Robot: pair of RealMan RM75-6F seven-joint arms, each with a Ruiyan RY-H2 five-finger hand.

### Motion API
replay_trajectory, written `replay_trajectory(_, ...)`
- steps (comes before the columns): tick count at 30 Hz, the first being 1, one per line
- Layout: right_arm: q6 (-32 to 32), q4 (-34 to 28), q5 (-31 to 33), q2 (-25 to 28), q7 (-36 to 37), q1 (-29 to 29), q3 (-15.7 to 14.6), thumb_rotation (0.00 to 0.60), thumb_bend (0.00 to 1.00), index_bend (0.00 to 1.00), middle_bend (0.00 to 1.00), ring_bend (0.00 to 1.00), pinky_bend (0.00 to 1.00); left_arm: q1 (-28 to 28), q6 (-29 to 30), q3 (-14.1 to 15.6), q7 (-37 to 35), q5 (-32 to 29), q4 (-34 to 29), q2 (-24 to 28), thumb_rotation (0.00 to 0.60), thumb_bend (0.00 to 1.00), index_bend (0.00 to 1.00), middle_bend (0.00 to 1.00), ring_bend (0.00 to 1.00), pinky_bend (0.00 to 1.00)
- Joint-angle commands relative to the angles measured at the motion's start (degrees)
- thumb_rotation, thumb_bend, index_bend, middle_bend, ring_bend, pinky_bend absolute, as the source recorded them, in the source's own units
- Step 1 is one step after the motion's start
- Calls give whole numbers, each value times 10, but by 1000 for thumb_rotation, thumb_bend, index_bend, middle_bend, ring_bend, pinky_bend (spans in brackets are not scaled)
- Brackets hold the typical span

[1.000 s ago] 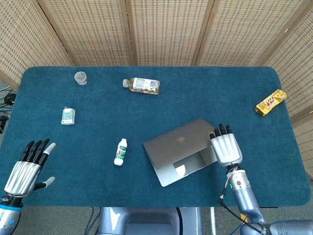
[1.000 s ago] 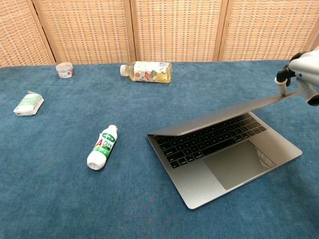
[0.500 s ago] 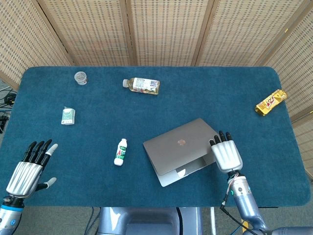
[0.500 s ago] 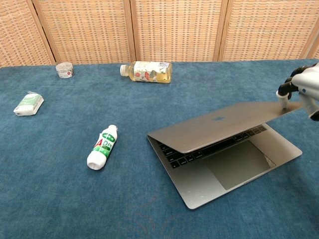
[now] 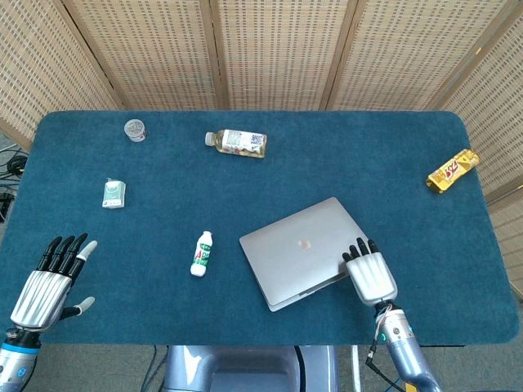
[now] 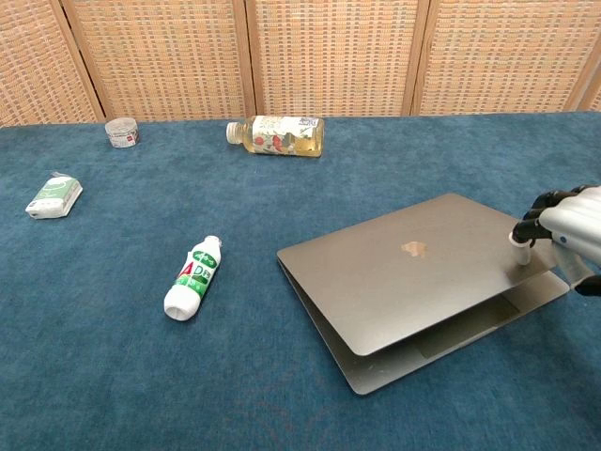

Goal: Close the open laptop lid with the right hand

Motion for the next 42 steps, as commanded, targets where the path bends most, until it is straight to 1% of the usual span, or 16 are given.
replay_trajectory(1,-11,22,-9,-15,18,-13,-2,600,1000,381,313,179,218,0,0,0,0,0,0,0,600,0,0,0,0,0)
replay_trajectory(12,-27,52,-31,-38,36,-31,-1,600,1000,381,311,179,218,1,0,0,2,1,0,-1,600,0,0,0,0,0)
replay_trajectory(24,-47,63,-44,-47,37,-46,6,600,1000,381,309,179,218,2,2,0,0,3,0,0,600,0,0,0,0,0)
replay_trajectory(31,-47,67,-50,-47,35,-52,12,600,1000,381,302,179,218,2,3,1,1,4,0,0,600,0,0,0,0,0)
replay_trajectory(37,-42,56,-65,-36,32,-56,19,600,999,381,287,172,218,3,4,0,0,4,0,0,600,0,0,0,0,0)
replay_trajectory(39,-36,55,-71,-32,31,-57,23,600,971,381,268,159,218,3,5,0,-1,4,0,0,600,0,0,0,0,0)
replay_trajectory(40,-30,53,-77,-29,32,-59,27,600,939,381,254,150,218,3,5,-1,-2,3,1,0,600,0,0,0,0,0)
replay_trajectory(41,-27,53,-81,-27,33,-59,28,600,890,381,237,135,218,3,5,-1,-3,3,1,0,600,0,0,0,0,0)
replay_trajectory(42,-17,52,-90,-22,36,-60,32,600,821,381,213,113,218,3,5,-1,-4,2,2,0,600,0,0,0,0,0)
